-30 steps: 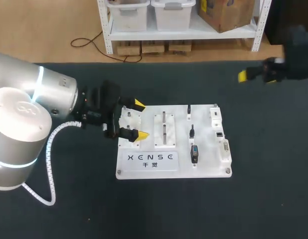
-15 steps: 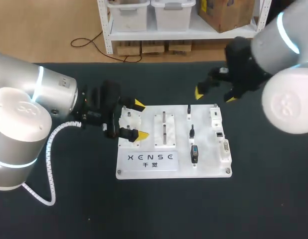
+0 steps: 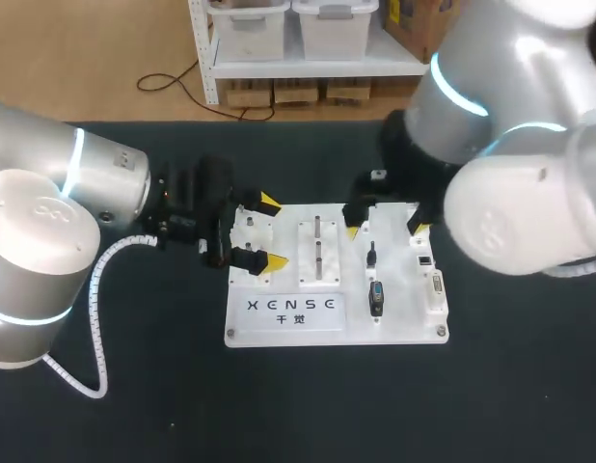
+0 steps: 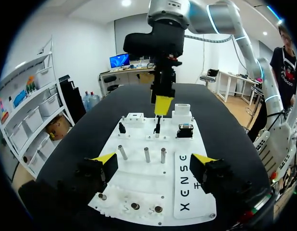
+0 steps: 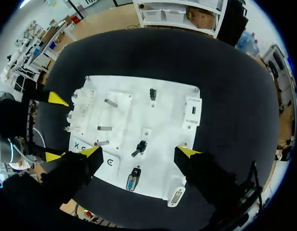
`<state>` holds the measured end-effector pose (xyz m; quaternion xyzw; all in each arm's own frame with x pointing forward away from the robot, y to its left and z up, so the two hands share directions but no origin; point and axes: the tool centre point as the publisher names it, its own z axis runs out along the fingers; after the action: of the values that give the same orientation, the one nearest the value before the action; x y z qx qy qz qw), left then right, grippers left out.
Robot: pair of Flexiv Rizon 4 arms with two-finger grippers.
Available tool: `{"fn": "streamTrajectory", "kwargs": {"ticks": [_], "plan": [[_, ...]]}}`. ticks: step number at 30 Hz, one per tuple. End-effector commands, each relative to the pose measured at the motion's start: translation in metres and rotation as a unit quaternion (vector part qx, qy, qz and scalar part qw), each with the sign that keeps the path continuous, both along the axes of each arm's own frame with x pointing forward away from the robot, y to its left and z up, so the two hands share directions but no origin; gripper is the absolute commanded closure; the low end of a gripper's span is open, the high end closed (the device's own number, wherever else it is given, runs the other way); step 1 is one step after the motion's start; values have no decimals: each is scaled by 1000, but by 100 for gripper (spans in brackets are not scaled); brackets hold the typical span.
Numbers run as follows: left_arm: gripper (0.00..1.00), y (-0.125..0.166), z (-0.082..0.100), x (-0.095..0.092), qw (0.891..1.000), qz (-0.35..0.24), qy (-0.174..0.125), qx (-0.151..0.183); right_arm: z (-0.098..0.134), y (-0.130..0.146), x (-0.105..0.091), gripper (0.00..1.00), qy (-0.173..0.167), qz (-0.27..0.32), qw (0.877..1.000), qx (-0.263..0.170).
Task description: Insert the Ethernet cable into its matching sockets.
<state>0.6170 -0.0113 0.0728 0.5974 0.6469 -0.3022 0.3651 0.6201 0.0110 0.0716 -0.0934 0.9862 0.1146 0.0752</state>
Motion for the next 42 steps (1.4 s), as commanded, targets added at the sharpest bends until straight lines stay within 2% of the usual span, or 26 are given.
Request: {"fn": "streamTrajectory", "kwargs": {"ticks": [1, 14, 16, 17, 18, 20, 22, 23, 25, 31, 37, 39, 40, 41, 42], "plan": [[0, 0, -1, 1, 1000, 0, 0, 0, -15, 7, 2, 0, 1, -9, 999, -36], [0, 0, -1, 1, 1000, 0, 0, 0, -36, 10, 1, 0, 19, -12, 997, -71], [0, 0, -1, 1, 1000, 0, 0, 0, -38, 10, 0, 6, 21, -19, 997, -75], [0, 0, -1, 1, 1000, 0, 0, 0, -39, 9, 0, 12, 21, -19, 997, -77], [0, 0, -1, 1, 1000, 0, 0, 0, -40, 9, 0, 22, 22, -20, 996, -79], [0, 0, -1, 1, 1000, 0, 0, 0, -41, 9, 0, 21, 22, -23, 996, -85], [0, 0, -1, 1, 1000, 0, 0, 0, -43, 9, 0, 27, 24, -23, 995, -90], [0, 0, -1, 1, 1000, 0, 0, 0, -44, 9, 0, 33, 24, -23, 995, -91], [0, 0, -1, 1, 1000, 0, 0, 0, -46, 9, 0, 51, 26, -25, 995, -94], [0, 0, -1, 1, 1000, 0, 0, 0, -51, 10, 2, 52, 30, -24, 994, -99], [0, 0, -1, 1, 1000, 0, 0, 0, -52, 11, 3, 62, 32, -22, 994, -101], [0, 0, -1, 1, 1000, 0, 0, 0, -52, 11, 3, 81, 33, -22, 994, -102], [0, 0, -1, 1, 1000, 0, 0, 0, -52, 11, 3, 87, 33, -22, 994, -102], [0, 0, -1, 1, 1000, 0, 0, 0, -52, 11, 3, 100, 34, -22, 994, -102], [0, 0, -1, 1, 1000, 0, 0, 0, -52, 11, 3, 100, 34, -22, 994, -102]]}}
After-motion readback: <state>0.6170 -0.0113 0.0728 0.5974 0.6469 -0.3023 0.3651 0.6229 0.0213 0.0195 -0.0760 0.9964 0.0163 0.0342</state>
